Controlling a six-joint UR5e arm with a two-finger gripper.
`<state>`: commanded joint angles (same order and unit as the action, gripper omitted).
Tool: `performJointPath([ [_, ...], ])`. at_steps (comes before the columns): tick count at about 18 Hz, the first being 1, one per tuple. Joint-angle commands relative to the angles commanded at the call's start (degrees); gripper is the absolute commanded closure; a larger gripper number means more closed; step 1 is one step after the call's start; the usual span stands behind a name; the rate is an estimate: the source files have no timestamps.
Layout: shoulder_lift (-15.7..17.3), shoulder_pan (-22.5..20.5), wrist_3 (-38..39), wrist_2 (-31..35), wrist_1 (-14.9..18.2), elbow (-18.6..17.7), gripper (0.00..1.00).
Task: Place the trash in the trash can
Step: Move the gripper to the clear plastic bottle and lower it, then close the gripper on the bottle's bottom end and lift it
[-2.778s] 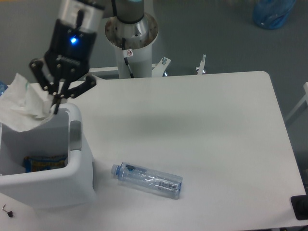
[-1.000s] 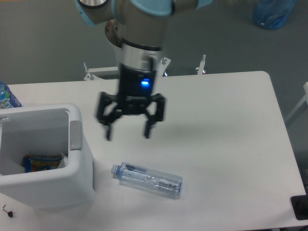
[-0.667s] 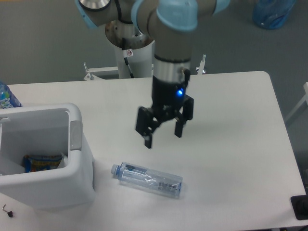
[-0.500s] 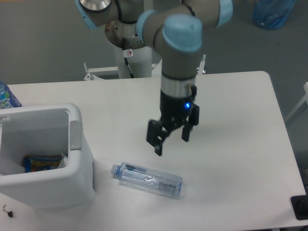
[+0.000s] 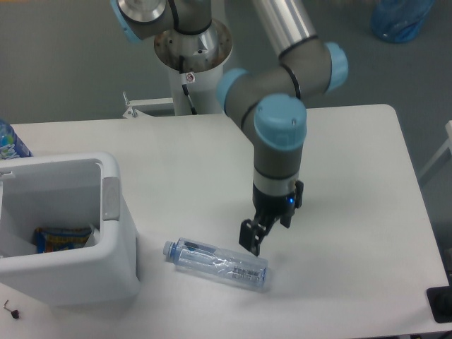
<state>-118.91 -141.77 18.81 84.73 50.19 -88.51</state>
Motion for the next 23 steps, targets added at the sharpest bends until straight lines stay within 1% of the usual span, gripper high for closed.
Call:
performJointPath([
  [5,-2.9,0.4,2.5,-0.3,0.0,0.9,0.00],
  [8,-4.7,1.5,4.2,-0.2,0.0,1.7,0.00],
  [11,-5.3,2.2,4.7,-0.2,0.1,2.0,0.00],
  [19,-8.1,2.4,5.3,-0.2,0.1,2.2,0.00],
  [23,-9.3,2.4,5.4,-0.2,0.1,3.2,0.00],
])
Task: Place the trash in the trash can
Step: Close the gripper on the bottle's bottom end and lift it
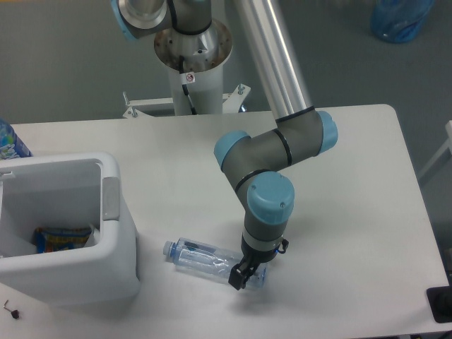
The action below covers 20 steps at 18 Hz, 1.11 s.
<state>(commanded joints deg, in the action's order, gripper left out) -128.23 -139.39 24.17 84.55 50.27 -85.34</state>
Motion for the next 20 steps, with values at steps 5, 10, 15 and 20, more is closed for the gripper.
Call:
performJointPath([
  [5,-0.5,0.0,0.0,0.1,0.0,0.0,0.00],
  [10,-0.7,0.6,-0.1,0.2,0.0,-0.2,0.10],
  [15,-0.6,0.7,-0.1,0.2,0.0,-0.4,0.27],
  [20,-0.3,0.7,-0.1,0.2,0.0,-0.7,0.34],
])
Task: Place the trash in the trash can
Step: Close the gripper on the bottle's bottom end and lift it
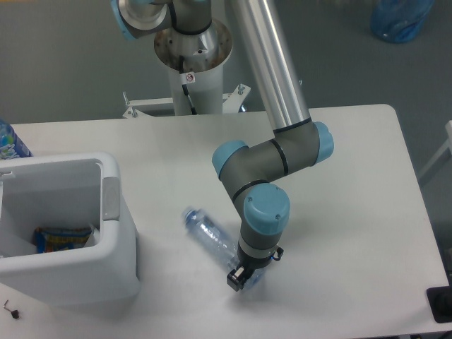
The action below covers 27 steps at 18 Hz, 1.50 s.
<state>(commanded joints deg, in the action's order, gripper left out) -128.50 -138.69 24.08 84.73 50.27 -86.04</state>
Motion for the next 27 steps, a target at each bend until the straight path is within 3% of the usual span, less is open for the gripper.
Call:
performJointPath([
  [5,0.2,0.1,0.0,0.1,0.0,-0.1,0.39],
  [14,1.1,0.2,-0.1,0.0,0.1,-0.2,0.40],
  [20,7.6,-0.5,-0.9,-0.3,-0.2,1.2,0.40],
  [25,11.8,-1.0,-3.2,-0.3,-0.4,5.9,0.40],
  [27,13.4,-1.4,-3.3,-0.4,-2.1,7.5,0.40],
])
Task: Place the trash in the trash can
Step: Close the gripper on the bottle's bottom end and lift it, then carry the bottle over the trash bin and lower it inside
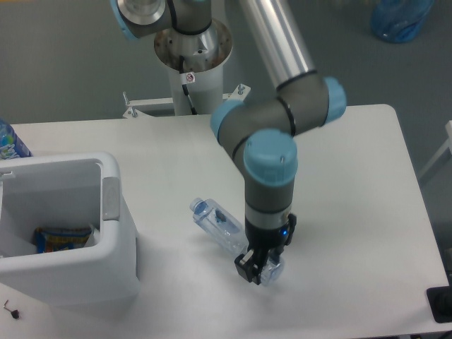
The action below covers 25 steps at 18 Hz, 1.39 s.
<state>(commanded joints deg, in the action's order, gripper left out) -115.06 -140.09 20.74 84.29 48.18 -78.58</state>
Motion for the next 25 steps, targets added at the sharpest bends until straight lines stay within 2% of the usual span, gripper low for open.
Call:
performJointPath([
  [2,1.7,-0.3,0.0,-0.7,-1.8,2.2,0.40],
  [5,2.6,-0.2,-1.7,-4.1,-2.0,5.6,0.40],
  [7,4.3,0.0,-3.4,-5.0,-4.0,6.7,0.40],
  [9,6.2,0.3,-4.4,-6.1,-6.5,6.6,0.40],
  [13,9.1,1.8,-7.3,-7.6,-8.4,6.5,0.40],
  [17,11.2,5.2,-9.9,-7.6,-8.5,5.6,0.40],
  [25,12.3,11.0,-10.7,-7.5,-8.7,5.2,0.40],
])
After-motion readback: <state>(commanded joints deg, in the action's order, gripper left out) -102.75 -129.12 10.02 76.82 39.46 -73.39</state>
